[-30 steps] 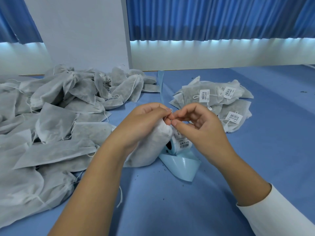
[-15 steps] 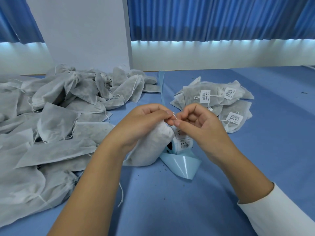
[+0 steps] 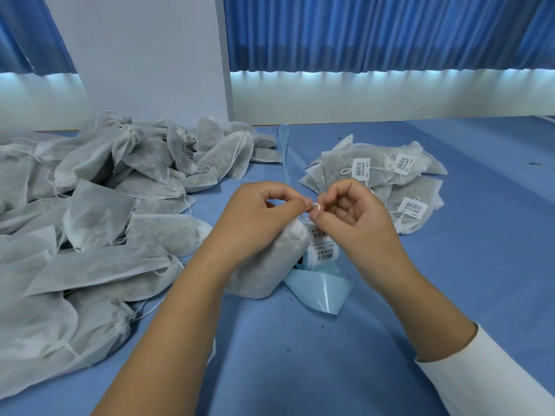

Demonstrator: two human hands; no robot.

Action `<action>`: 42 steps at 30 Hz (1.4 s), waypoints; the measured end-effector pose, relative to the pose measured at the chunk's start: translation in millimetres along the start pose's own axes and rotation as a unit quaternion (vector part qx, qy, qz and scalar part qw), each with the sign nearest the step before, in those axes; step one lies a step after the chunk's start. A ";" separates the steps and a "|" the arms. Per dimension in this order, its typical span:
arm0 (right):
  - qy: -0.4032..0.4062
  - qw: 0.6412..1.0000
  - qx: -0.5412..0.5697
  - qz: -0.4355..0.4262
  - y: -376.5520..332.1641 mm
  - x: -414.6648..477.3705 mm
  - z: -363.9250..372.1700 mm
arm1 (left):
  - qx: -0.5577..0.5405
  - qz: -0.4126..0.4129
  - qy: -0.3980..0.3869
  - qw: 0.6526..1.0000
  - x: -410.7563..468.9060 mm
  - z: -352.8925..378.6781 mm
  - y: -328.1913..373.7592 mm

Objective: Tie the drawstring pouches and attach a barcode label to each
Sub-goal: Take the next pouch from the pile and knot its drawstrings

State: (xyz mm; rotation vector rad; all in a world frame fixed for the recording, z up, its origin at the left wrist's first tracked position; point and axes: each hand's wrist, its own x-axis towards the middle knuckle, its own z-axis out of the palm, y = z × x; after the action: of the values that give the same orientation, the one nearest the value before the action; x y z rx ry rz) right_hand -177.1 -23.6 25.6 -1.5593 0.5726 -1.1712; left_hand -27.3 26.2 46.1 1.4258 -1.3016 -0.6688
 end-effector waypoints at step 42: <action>-0.024 0.999 -0.047 -0.016 -3.9 1.5 -7.5 | -0.005 -0.080 -0.051 0.995 1.2 -1.3 0.7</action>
State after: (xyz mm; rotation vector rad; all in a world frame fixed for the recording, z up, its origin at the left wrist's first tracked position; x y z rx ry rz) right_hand -184.0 -26.9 29.4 -1.6765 0.5802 -1.1422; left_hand -26.1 25.6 47.4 1.5157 -1.2678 -0.8635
